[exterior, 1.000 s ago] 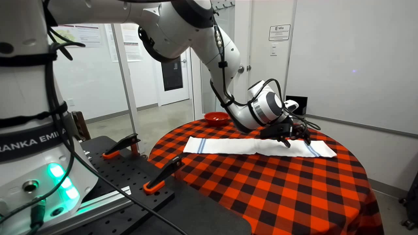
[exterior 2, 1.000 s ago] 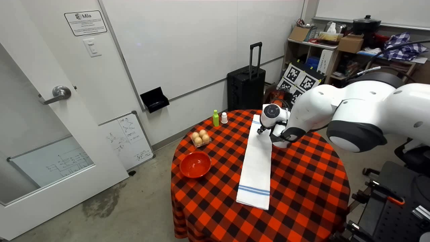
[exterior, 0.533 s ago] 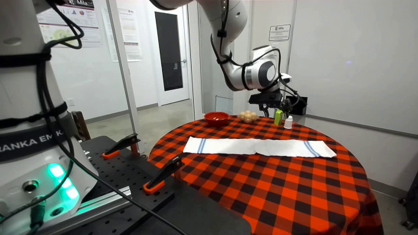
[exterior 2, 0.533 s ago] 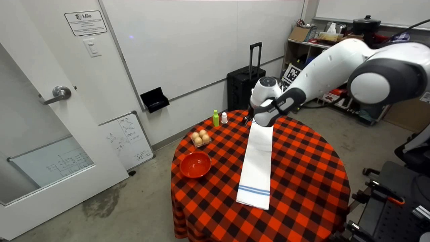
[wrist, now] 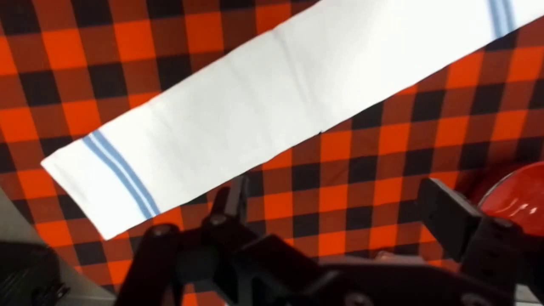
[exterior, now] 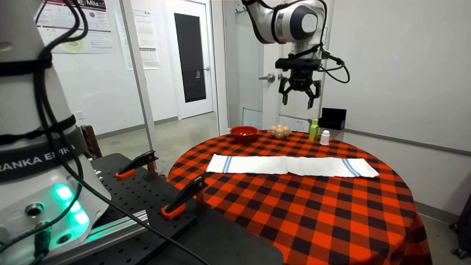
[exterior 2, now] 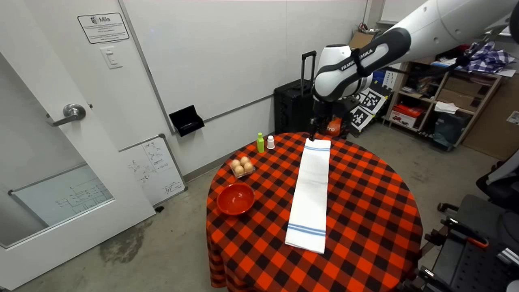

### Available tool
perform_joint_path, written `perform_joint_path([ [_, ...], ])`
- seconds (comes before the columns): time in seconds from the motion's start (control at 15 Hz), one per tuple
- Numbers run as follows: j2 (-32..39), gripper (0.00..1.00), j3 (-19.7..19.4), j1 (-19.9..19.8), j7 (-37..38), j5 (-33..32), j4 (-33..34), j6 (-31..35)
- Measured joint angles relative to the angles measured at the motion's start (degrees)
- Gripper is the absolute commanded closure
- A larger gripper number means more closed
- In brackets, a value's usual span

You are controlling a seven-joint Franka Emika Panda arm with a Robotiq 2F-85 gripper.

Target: Move the towel to the left, then straighten it

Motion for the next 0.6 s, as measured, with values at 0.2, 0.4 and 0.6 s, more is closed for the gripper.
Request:
perform_joint_path([
  [0.2, -8.6, 0.0, 0.7, -0.2, -4.1, 4.9, -5.8, -12.3],
  [0.4, -13.9, 0.0, 0.9, -0.1, -5.3, 6.3, -9.6, -16.7],
  [0.6, -14.2, 0.0, 0.9, -0.1, -5.4, 6.4, -10.7, -16.7],
])
